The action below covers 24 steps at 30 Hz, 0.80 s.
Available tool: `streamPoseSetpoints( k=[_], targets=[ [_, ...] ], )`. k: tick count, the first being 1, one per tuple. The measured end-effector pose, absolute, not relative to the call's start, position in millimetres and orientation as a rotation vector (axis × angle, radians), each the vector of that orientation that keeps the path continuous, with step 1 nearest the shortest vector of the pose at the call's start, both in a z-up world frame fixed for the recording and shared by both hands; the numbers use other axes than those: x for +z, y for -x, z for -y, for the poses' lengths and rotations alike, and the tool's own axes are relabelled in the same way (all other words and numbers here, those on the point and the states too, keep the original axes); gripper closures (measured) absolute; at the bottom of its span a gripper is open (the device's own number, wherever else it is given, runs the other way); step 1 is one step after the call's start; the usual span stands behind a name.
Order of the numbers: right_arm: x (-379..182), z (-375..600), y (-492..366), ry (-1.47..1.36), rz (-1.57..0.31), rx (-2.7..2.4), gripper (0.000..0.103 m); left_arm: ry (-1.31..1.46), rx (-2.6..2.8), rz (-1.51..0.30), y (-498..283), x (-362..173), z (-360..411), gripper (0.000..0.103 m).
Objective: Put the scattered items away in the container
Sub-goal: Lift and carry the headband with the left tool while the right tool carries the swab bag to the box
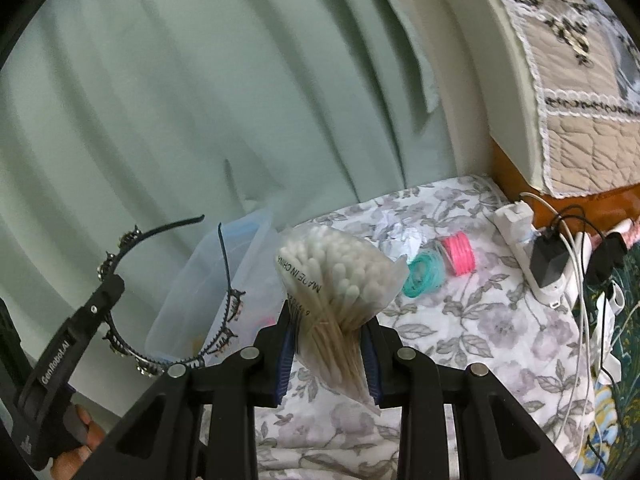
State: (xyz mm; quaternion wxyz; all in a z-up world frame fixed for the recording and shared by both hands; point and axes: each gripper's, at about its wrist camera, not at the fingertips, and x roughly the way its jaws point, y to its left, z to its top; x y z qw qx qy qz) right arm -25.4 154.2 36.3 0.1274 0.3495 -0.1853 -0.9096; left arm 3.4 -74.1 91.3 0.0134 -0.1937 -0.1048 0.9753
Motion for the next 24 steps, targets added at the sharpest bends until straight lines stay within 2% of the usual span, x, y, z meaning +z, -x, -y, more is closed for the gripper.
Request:
streamPoseSetpoints(
  k=[12, 24],
  targets=[
    [37, -121, 38, -1.045, 0.446, -2.602, 0.071, 0.609, 3.116, 0.451, -3, 86, 119, 0.087],
    [39, -51, 67, -1.043, 0.271, -2.486, 0.071, 0.691, 3.22, 0.63, 17, 59, 186, 0.087]
  ],
)
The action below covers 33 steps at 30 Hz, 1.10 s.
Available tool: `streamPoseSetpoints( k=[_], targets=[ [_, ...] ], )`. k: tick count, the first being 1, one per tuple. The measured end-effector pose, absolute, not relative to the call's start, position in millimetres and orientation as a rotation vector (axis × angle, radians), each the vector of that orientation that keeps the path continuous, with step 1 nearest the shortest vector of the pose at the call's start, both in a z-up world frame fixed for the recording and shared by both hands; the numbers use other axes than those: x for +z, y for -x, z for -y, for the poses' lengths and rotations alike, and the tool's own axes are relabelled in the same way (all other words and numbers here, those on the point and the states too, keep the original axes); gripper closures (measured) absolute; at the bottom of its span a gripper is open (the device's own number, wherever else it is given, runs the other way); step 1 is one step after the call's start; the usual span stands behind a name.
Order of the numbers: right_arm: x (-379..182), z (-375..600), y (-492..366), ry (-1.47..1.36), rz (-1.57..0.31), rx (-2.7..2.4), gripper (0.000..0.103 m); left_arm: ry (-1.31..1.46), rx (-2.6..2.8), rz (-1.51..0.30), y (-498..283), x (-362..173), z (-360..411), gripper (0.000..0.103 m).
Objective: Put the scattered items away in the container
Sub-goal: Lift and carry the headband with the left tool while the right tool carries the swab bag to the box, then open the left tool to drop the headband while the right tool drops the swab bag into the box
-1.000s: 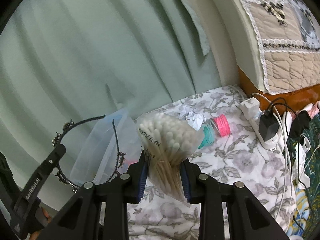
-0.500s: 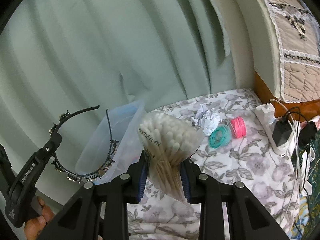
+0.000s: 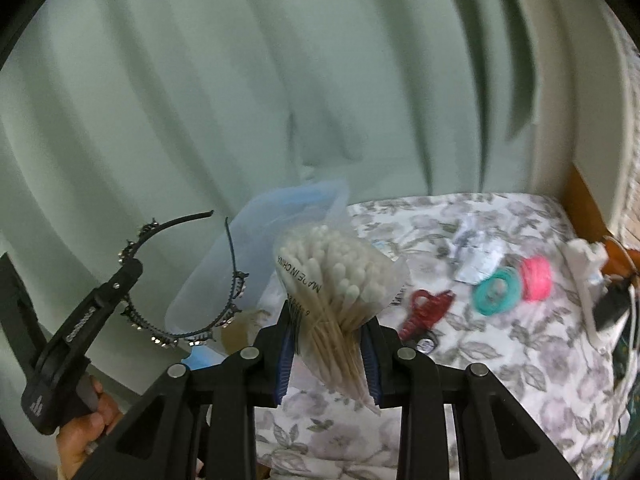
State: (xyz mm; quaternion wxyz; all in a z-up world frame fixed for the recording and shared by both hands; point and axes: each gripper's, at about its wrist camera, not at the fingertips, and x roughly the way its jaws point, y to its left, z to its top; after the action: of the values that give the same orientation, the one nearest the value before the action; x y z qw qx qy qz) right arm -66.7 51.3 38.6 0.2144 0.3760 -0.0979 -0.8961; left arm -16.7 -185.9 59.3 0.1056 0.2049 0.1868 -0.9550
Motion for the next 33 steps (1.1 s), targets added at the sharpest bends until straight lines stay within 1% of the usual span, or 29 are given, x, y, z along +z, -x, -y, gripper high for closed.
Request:
streamPoseSetpoints(
  k=[14, 26, 33],
  targets=[
    [20, 25, 91, -1.057, 0.101, -2.357, 0.071, -0.682, -2.709, -0.633, 31, 27, 230, 0.086],
    [3, 43, 107, -1.105, 0.07, -2.304, 0.071, -0.761, -2.665, -0.66, 48, 1, 244, 0.084],
    [-1, 52, 116, -1.124, 0.064, -2.285, 0.071, -0.804, -2.644, -0.662, 52, -8, 255, 0.087]
  ],
)
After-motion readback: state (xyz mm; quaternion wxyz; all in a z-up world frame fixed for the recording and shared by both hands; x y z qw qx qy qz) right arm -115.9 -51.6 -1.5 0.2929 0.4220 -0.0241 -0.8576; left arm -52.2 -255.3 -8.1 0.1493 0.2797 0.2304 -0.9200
